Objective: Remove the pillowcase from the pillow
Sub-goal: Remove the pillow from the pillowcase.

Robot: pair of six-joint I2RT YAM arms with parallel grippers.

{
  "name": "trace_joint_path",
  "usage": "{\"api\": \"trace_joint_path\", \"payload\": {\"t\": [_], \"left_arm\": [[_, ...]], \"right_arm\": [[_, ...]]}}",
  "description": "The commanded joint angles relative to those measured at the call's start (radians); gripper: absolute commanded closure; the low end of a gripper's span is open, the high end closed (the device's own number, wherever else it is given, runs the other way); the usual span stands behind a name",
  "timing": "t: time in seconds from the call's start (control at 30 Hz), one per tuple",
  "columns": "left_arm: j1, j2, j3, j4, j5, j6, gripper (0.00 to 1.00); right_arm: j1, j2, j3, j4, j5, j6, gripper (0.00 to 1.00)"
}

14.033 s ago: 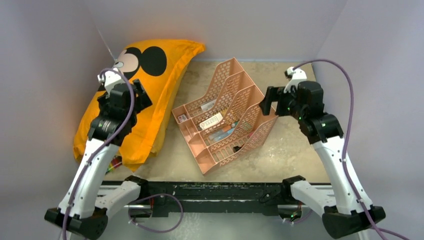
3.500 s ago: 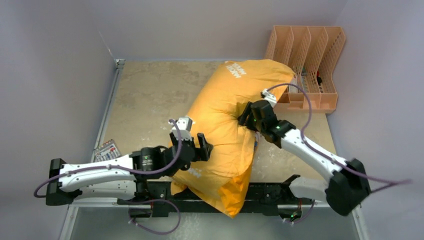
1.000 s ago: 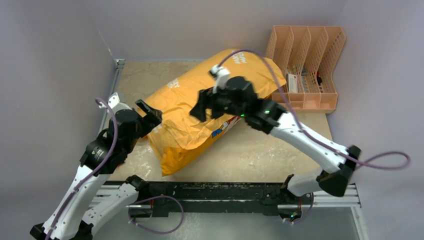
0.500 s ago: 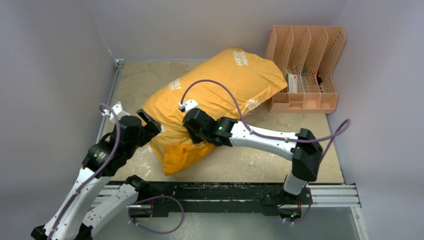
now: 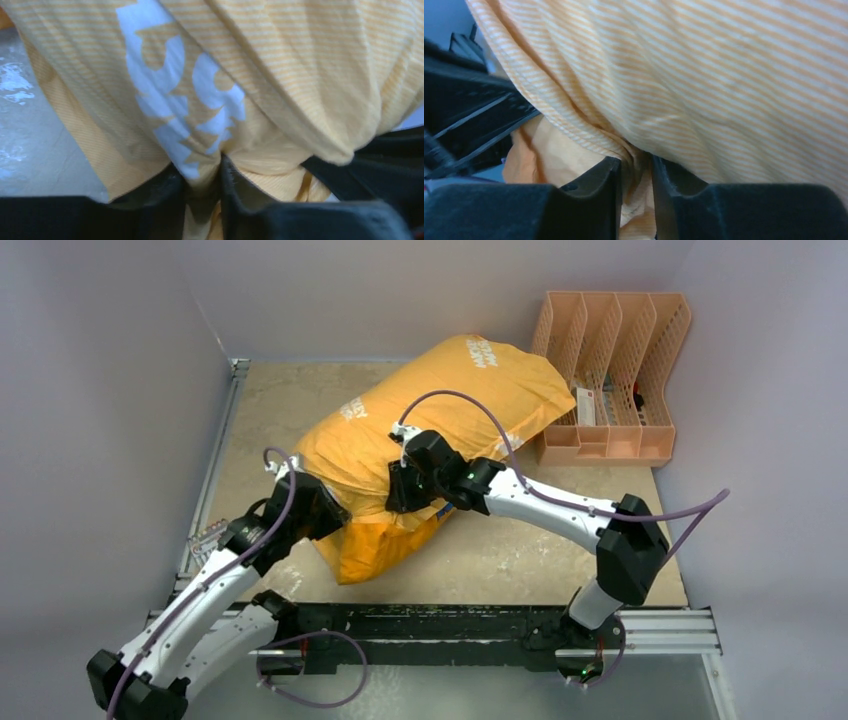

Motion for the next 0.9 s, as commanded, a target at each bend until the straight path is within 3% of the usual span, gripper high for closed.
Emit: {"api": "trace_joint_path", "payload": {"t": [0.0,0.03,0.17,0.4,0.5,0.6,0.67,0.87], "left_arm": [[0.002,0.075,-0.007,0.107,0.046,0.052,0.93],[0.002,0.081,-0.009,0.091,0.03,0.057,1.0],[0.002,0.065,-0.032,0.073,0.019,0.057,1.0],[0.002,0.015,-0.074,0.064,0.031,0.037,1.0],[0.002,0.007,-0.074,0.029,0.017,0.021,1.0],[0.002,-0.028,-0.08,-0.01,-0.013,0.005,1.0],[0.002,-0.056,-0.085,-0.035,-0.037,-0.01,1.0],[0.002,-0.118,-0.091,-0.107,-0.077,-0.054,1.0]], "right_arm": [[-0.006,-0.005,0.077,-0.013,-0.073,-0.08,0.63],[-0.007,-0.016,0.082,-0.014,-0.071,-0.093,0.57],[-0.004,-0.038,0.12,-0.058,-0.036,-0.123,0.39],[0.058,0.083,0.306,-0.215,0.112,-0.227,0.35],[0.078,0.125,0.358,-0.268,0.306,-0.243,0.5],[0.073,0.14,0.391,-0.306,0.429,-0.253,0.84],[0.058,0.135,0.395,-0.301,0.488,-0.256,1.0],[-0.008,0.094,0.365,-0.269,0.443,-0.217,1.0]]}}
